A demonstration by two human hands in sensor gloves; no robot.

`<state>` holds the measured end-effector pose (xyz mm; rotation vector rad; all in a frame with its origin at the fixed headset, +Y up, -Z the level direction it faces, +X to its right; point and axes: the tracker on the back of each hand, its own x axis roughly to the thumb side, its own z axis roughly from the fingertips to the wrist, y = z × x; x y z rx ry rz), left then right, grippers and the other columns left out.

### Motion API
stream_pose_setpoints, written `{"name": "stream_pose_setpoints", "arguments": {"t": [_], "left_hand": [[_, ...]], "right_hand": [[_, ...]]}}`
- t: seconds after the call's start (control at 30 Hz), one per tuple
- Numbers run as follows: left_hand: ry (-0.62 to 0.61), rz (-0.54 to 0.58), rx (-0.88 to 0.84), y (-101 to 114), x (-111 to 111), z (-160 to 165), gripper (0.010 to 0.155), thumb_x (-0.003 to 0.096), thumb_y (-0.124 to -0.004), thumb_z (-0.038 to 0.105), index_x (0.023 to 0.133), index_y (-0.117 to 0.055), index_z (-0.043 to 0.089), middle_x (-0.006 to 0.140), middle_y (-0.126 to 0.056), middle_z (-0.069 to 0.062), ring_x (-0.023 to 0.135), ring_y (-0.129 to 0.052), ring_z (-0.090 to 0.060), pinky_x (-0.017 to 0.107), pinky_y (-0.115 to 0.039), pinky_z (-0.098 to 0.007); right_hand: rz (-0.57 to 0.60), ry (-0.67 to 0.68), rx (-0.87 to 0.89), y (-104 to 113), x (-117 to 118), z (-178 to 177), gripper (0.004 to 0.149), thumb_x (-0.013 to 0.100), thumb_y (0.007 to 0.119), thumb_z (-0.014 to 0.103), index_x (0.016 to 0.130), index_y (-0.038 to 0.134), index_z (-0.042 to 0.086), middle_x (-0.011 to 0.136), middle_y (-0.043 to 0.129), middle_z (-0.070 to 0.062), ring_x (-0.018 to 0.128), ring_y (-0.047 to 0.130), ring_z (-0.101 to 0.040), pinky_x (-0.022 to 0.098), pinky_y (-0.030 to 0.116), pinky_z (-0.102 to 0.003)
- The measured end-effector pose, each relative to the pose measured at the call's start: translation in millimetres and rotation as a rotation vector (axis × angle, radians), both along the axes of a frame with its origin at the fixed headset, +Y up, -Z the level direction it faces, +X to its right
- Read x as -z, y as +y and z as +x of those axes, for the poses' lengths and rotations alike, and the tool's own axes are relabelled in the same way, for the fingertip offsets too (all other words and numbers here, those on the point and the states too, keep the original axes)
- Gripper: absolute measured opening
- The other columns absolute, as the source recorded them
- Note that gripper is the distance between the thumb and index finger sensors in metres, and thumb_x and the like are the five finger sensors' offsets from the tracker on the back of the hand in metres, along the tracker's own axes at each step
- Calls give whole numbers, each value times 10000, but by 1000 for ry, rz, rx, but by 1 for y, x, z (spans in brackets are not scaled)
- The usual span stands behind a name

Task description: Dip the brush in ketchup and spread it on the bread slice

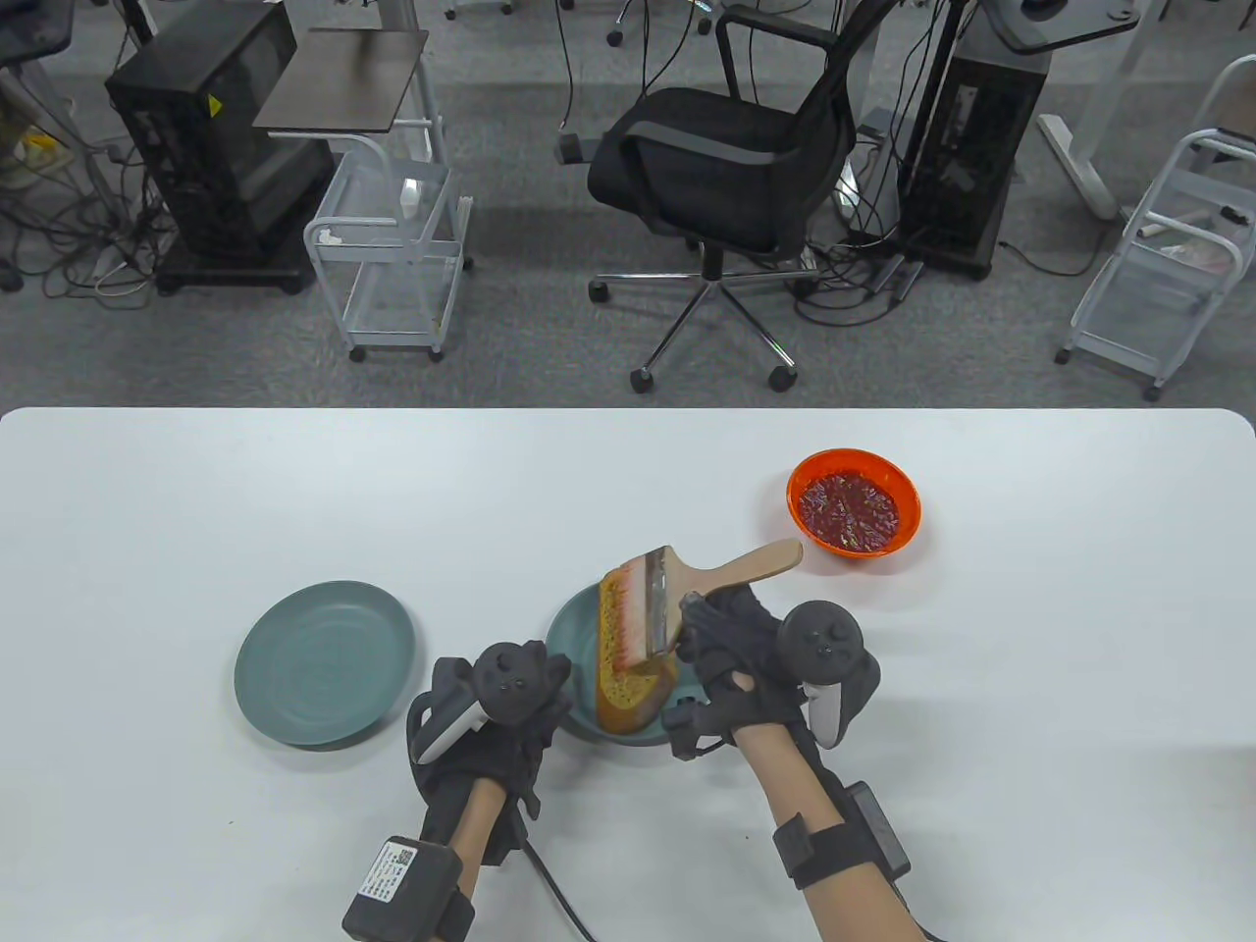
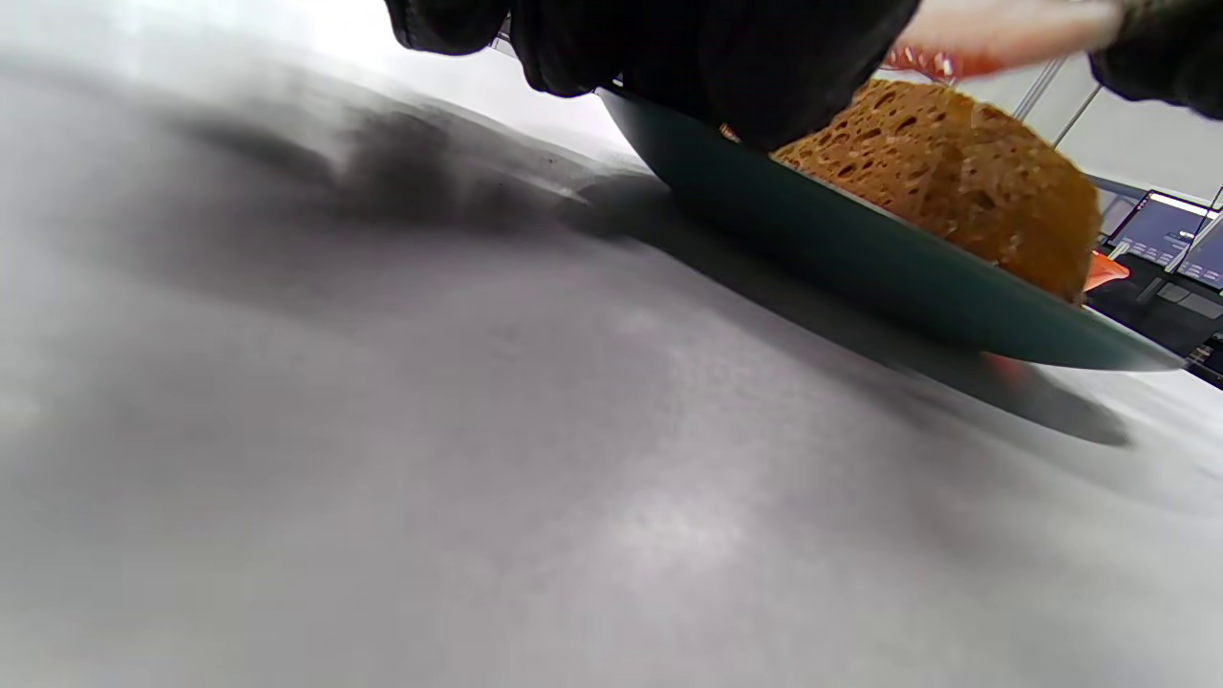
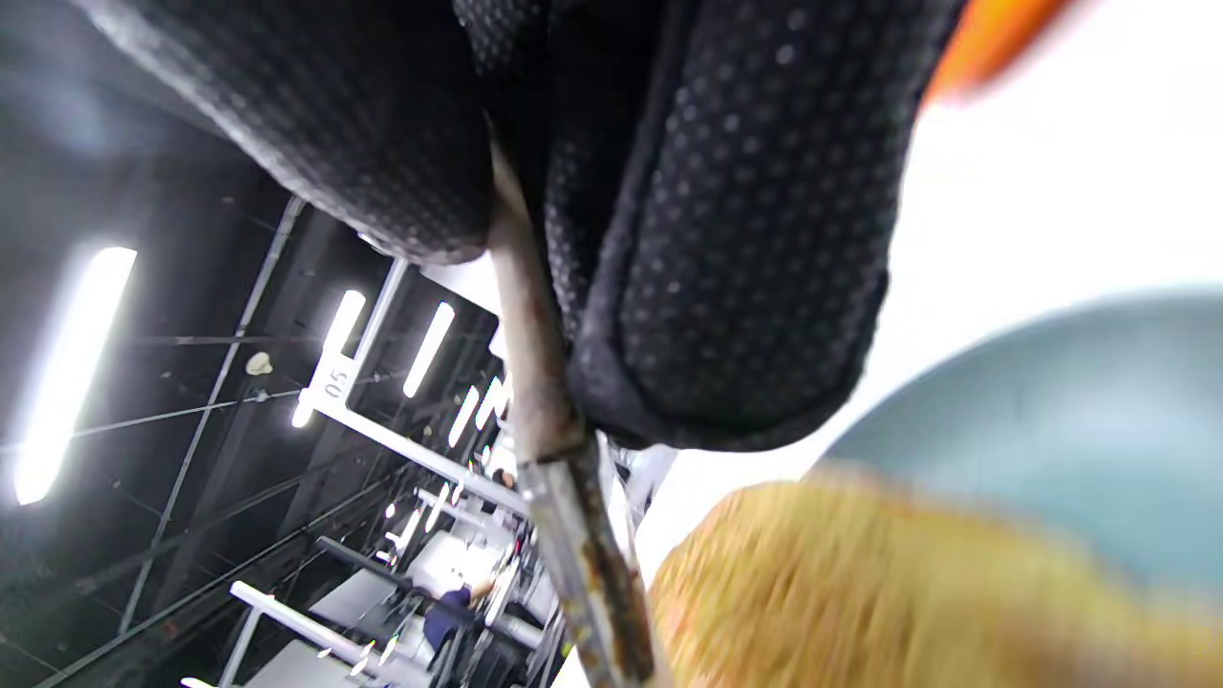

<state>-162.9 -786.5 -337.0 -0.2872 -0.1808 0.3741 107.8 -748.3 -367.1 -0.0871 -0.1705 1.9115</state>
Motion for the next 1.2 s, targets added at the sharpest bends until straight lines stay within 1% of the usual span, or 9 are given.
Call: {"name": "stream_pose_setpoints", "arguments": {"t": [0.1,0.27,0.43,0.57,0.63,0.7,0.97,1.07,1.2], "left_hand": [[2,-1,-11,-1,0,-1,505,638,-669,406,1113,-631,241,1185,-491,-120,1096,-418,-425,720,-369,-579],[2,-1,-13,0,0,-1,503,638,-669,405,1112,-633,241,1185,-490,-120,1095,-422,-426,720,-372,-580],[1,-5,-14,0,0,-1,503,639,-669,406,1112,-633,241,1185,-492,-118,1097,-417,-424,720,-370,-580],[4,-8,-13,0,0,-1,503,639,-670,404,1113,-631,240,1184,-491,-121,1096,-418,-425,719,-370,-581],[9,-9,-10,0,-1,0,504,638,-669,404,1113,-632,239,1184,-490,-124,1095,-418,-427,719,-370,-581],[6,-5,-4,0,-1,0,505,640,-665,404,1115,-626,238,1184,-487,-127,1096,-416,-427,720,-370,-581],[9,-20,-27,-1,-1,-2,507,638,-669,405,1116,-624,242,1185,-487,-124,1095,-418,-432,719,-370,-583],[9,-21,-25,-1,-1,-2,506,640,-667,404,1117,-623,240,1186,-484,-127,1095,-415,-433,719,-368,-583],[13,-21,-24,-1,-1,-1,507,640,-664,403,1118,-618,240,1185,-484,-129,1095,-417,-433,719,-369,-584]], "right_hand": [[-22,17,-42,-7,0,-9,473,489,899,270,841,791,-26,669,912,-284,415,1136,-339,236,1037,-320],[-6,-44,-66,-6,4,10,471,489,895,265,846,789,-23,674,908,-284,423,1131,-345,241,1033,-327],[92,-149,-197,0,6,32,465,492,883,281,848,783,-1,681,908,-261,433,1134,-319,253,1036,-308],[72,-58,-79,-3,5,18,467,492,881,290,851,779,10,689,909,-250,442,1135,-310,261,1037,-303],[8,5,-19,-8,5,8,465,493,884,283,853,780,7,691,906,-256,444,1130,-321,265,1031,-314],[-19,13,-36,-11,5,3,465,489,890,265,849,783,-9,686,904,-274,438,1124,-344,258,1025,-334],[201,-118,-348,9,4,24,466,492,879,289,852,781,10,684,910,-249,439,1131,-311,260,1030,-307],[186,-100,-275,11,3,21,465,496,876,291,854,775,12,691,905,-247,445,1129,-309,263,1030,-306],[50,37,-91,-1,5,2,467,491,890,273,849,785,-8,678,909,-267,423,1129,-330,247,1025,-319]]}}
